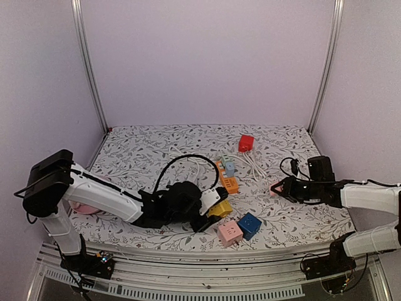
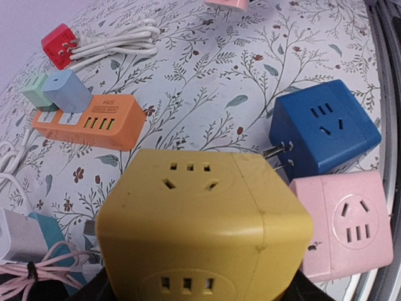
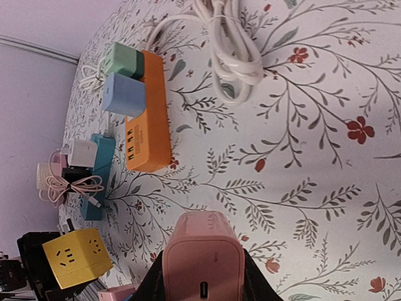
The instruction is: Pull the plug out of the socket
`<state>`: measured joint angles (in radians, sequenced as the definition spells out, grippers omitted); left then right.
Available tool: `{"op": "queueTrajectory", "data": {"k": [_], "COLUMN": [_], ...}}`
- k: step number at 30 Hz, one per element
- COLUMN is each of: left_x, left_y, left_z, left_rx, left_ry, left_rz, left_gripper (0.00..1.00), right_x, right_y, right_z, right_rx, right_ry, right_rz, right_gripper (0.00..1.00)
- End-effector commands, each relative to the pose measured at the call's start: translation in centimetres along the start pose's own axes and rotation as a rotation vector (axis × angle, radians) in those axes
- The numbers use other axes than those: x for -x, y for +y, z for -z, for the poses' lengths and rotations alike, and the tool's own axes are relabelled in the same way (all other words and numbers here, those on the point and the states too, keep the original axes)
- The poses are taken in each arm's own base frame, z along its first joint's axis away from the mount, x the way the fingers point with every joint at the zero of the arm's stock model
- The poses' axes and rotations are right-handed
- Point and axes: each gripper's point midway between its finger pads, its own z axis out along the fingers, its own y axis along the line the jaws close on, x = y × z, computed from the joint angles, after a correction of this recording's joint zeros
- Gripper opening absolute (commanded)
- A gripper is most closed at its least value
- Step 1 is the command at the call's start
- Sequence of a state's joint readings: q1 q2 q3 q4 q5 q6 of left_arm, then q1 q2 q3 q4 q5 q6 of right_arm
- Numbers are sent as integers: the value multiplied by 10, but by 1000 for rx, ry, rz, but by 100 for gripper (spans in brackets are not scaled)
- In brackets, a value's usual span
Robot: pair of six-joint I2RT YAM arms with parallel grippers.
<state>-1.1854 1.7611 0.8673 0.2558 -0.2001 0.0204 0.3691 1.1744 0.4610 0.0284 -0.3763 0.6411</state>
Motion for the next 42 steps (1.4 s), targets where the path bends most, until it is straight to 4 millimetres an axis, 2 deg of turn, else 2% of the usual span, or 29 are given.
{"op": "queueTrajectory", "data": {"k": [1, 5, 10, 12, 15, 24, 29, 31, 32, 37, 42], "left_x": [11, 7, 3, 4, 6, 20, 27, 40, 35, 54, 62], "left_y": [9, 8, 5, 5, 3, -2, -5, -6, -8, -13, -18], "left_z": [9, 7, 4, 3, 0, -15, -37, -45, -55, -80, -103], "left_rx": [26, 22, 12, 7, 1, -16, -19, -20, -24, -39, -51], "left_ry": [-35, -27, -16, -16, -12, 0, 48, 42, 64, 75, 103], "left_rz": [30, 35, 40, 41, 42, 5, -37, -46, -54, -81, -102], "left_gripper": [0, 0, 0, 0, 0, 0, 0, 0, 0, 0, 0], "right_x": [4, -2, -6, -7, -7, -12, -11, -11, -11, -13, -10], "right_y": [-19, -37, -47, -49, -52, -65, -73, -77, -78, -84, -85], "right_z": [1, 0, -3, -3, -2, -1, 5, 8, 10, 13, 19], "right_rx": [26, -4, -23, -33, -40, -78, -94, -101, -103, -119, -142], "right_ry": [-38, -40, -36, -39, -42, -44, -72, -83, -87, -92, -114], "right_rz": [-95, -137, -159, -162, -165, -189, -210, -216, -218, -226, -217], "right_gripper": [5, 10, 16, 18, 27, 33, 35, 36, 37, 45, 60]}}
